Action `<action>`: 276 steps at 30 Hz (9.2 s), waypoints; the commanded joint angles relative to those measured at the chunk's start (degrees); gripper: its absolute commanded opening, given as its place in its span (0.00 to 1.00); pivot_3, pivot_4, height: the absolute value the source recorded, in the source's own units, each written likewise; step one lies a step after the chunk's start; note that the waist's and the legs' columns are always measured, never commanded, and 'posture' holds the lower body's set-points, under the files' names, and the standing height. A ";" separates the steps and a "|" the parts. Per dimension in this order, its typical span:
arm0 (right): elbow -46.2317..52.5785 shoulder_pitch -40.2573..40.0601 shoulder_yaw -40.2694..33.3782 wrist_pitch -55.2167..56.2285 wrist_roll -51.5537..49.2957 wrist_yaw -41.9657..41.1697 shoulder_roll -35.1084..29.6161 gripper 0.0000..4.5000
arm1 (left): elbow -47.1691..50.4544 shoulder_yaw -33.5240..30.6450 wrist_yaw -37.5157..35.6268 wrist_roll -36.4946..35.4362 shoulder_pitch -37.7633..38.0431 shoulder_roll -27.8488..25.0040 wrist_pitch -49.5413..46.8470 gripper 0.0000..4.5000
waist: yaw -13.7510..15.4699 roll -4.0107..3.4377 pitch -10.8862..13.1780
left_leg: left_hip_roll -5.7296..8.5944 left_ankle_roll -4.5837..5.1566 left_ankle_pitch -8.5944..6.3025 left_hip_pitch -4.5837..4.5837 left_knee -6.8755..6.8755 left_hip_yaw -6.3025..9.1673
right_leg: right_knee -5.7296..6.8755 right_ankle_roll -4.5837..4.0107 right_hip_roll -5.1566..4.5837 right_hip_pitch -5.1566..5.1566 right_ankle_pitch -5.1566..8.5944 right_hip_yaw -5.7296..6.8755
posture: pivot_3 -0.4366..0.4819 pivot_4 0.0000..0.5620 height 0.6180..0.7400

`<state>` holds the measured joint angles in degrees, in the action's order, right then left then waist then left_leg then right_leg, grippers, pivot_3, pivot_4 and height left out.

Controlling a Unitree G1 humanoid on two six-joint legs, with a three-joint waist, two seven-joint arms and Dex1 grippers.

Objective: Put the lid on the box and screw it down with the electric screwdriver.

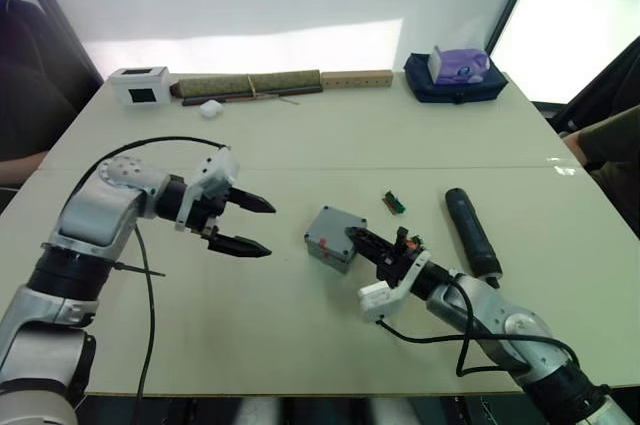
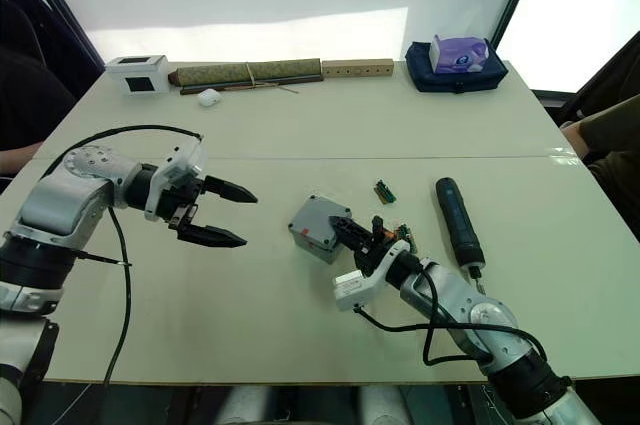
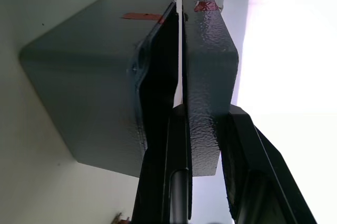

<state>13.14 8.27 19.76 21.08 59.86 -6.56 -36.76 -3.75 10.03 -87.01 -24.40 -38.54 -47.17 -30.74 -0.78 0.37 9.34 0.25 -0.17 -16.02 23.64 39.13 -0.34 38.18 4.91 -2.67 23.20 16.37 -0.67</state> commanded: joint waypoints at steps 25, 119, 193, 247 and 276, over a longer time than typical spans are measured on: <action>-3.23 -1.00 -0.43 0.02 -1.23 1.53 -0.47 0.05 | 2.82 -1.85 1.81 -0.82 0.04 -0.37 -0.10 0.98 | 0.02 0.01 0.00 | 0.00 0.00 0.00 -0.15 0.00 -0.05 | 0.01 0.00 0.00 -0.14 0.00 -0.05 | 0.48 0.27 1.00; -2.38 -0.61 -3.60 8.15 -3.63 6.13 -8.40 1.00 | -24.01 12.43 14.70 19.91 -3.70 26.42 19.52 0.00 | 0.30 0.26 -0.15 | 0.05 0.25 -0.16 -1.53 -0.02 -0.08 | -0.30 -0.16 -0.10 -1.72 0.14 -0.06 | 0.48 0.27 1.00; 26.61 -5.72 -20.33 -54.79 -76.58 -33.56 -6.09 0.01 | -18.06 5.29 20.55 16.15 -0.09 25.09 14.58 0.00 | 1.49 0.34 -0.23 | 0.17 0.31 -0.20 -0.20 -0.92 -0.04 | -0.97 -0.09 -0.63 -0.27 0.08 0.18 | 0.48 0.27 1.00; 25.24 0.06 -25.08 -68.20 -83.93 -41.01 -7.63 0.11 | 7.53 -4.58 9.12 7.77 14.24 1.00 9.40 0.00 | 1.06 0.26 -0.08 | 0.12 0.31 -0.19 -0.19 -0.90 -0.01 | -0.84 -0.09 -0.59 -0.20 0.08 0.19 | 0.48 0.27 1.00; 22.91 -8.82 -37.14 -83.75 -93.07 -21.65 -0.45 0.99 | 25.05 -3.60 14.40 -4.52 13.05 1.71 1.40 0.00 | 1.31 0.18 -0.09 | 0.25 0.27 -0.16 -0.29 -0.89 0.10 | -0.93 -0.09 -0.67 -0.45 0.09 0.34 | 0.48 0.27 1.00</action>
<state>35.40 -1.27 -16.61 -62.24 -32.07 -29.10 -37.96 20.78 6.42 -72.46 -29.00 -25.12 -45.57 -30.52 0.54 0.55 9.26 0.50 0.10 -16.18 23.36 38.24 -0.24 37.25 4.82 -3.33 22.75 16.46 -0.33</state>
